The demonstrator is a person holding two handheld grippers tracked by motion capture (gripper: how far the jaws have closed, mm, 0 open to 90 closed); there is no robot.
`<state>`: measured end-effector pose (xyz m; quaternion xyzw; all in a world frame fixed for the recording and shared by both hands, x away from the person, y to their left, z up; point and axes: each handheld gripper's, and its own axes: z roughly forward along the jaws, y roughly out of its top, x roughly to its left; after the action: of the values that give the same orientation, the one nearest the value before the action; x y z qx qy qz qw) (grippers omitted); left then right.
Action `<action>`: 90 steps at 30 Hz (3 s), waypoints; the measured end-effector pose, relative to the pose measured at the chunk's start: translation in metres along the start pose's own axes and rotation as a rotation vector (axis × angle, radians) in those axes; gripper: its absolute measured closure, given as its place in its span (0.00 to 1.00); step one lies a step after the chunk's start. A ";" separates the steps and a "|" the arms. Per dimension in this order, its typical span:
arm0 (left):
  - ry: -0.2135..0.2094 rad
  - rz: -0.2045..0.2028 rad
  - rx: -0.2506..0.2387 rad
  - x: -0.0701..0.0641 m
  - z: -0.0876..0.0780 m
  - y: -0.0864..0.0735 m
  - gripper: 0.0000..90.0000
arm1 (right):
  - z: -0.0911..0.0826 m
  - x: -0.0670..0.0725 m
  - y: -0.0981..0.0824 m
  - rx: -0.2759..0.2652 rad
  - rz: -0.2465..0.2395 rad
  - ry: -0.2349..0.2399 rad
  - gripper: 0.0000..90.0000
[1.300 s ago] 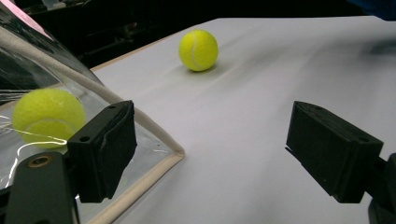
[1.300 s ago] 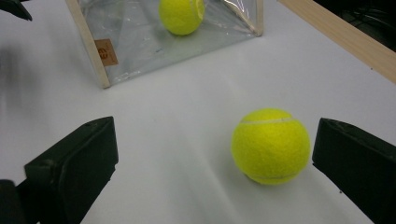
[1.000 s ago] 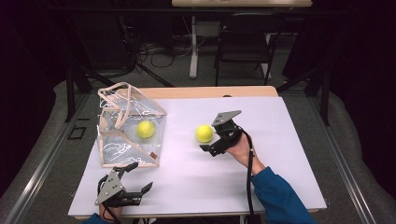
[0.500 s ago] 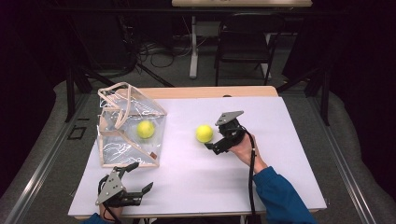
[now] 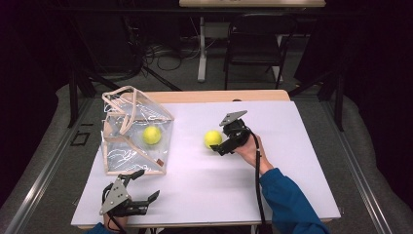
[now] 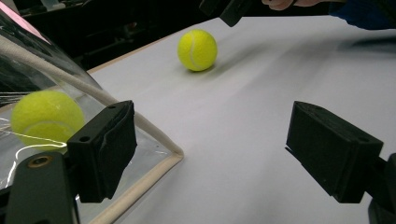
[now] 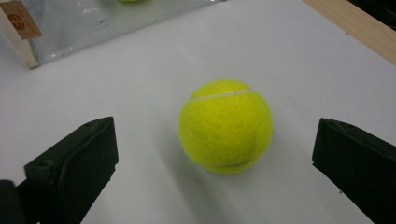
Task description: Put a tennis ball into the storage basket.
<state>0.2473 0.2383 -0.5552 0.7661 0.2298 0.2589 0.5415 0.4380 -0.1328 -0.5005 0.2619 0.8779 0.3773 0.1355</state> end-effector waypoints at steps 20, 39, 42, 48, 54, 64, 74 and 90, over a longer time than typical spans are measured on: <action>-0.002 -0.001 0.000 0.000 0.000 0.000 0.18 | 0.022 -0.007 0.004 0.037 0.030 0.006 0.00; 0.000 0.003 -0.002 0.000 0.000 0.000 0.18 | 0.040 -0.014 0.000 0.069 0.071 0.005 0.00; -0.002 0.004 0.000 0.000 0.000 0.000 0.18 | 0.042 -0.013 -0.001 0.075 0.072 0.008 0.00; -0.002 0.001 -0.001 0.000 0.000 0.000 0.18 | 0.048 -0.012 -0.001 0.089 0.070 0.012 0.00; -0.002 0.002 -0.002 0.000 0.000 0.000 0.18 | 0.051 -0.013 -0.004 0.097 0.088 0.010 0.02; -0.002 0.000 -0.003 -0.001 0.000 0.000 0.18 | 0.053 -0.014 -0.007 0.117 0.090 -0.002 0.18; -0.001 0.000 -0.003 -0.001 0.000 0.000 0.18 | 0.054 -0.012 -0.009 0.115 0.093 0.011 0.28; 0.000 -0.001 -0.004 0.000 0.000 0.000 0.18 | 0.041 -0.012 -0.007 0.064 0.093 -0.002 0.29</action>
<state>0.2468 0.2382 -0.5549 0.7650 0.2296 0.2591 0.5431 0.4637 -0.1195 -0.5327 0.3071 0.8763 0.3545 0.1102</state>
